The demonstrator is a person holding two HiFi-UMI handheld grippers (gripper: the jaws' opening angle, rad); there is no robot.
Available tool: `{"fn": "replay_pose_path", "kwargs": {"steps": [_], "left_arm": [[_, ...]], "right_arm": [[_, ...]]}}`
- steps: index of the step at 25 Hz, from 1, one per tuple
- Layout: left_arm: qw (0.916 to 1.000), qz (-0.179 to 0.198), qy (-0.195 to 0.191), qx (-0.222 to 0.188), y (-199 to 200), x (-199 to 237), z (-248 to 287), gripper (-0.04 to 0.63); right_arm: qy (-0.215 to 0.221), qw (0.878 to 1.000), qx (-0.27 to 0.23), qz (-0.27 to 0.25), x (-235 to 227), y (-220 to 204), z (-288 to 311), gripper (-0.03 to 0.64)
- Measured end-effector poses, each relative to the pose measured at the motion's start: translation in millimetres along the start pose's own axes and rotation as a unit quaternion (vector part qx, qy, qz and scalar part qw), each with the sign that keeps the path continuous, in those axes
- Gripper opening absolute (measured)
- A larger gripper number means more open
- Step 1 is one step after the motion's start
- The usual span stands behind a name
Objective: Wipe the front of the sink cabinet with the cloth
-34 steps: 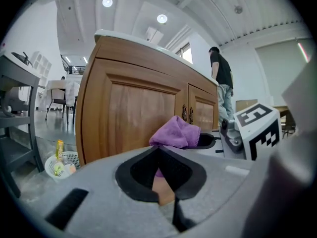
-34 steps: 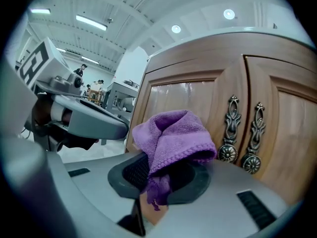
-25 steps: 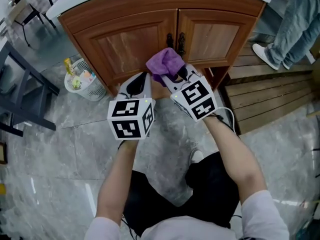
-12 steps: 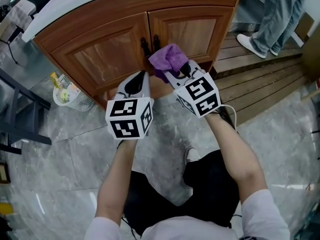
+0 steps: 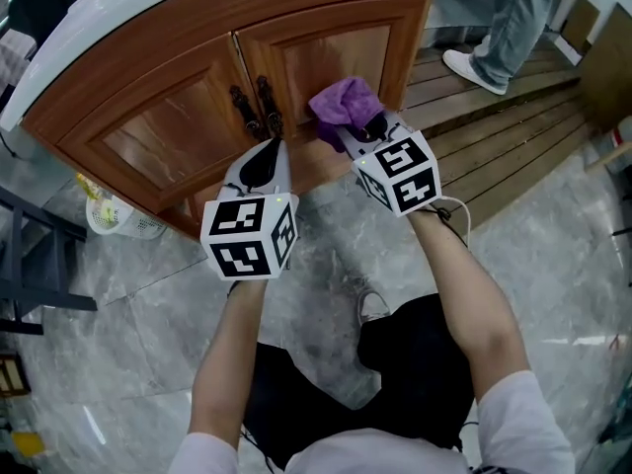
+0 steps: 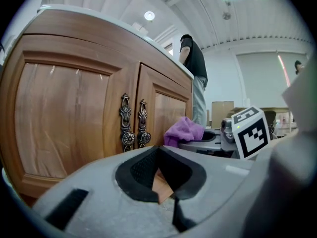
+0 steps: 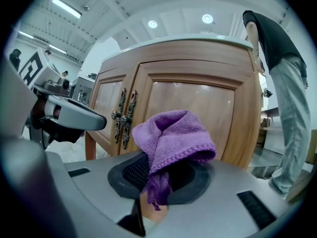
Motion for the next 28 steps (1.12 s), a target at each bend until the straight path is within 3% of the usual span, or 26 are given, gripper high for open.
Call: {"fn": "replay_pose_path", "kwargs": {"steps": [17,24,28], "left_arm": [[0.9993,-0.006,-0.034,0.010,-11,-23,46,0.005],[0.9994,-0.003,-0.035,0.006,-6,-26,51,0.005],[0.9996,-0.002,-0.027,-0.003,2,-24,50,0.005]], "right_arm": [[-0.121,0.992,0.033,0.028,-94,-40,-32,0.067],[-0.108,0.994,0.012,0.016,-86,-24,-38,0.067],[-0.068,0.997,-0.029,0.004,-59,7,-34,0.067]]}}
Point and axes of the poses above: the fingertips, and each gripper's own axes: z forward along the fingers, x to its left, y out of its top, the point moved 7 cm from there along -z, backward along the fingers, and after that the axes turned 5 degrees about -x, right-handed, at the moved point
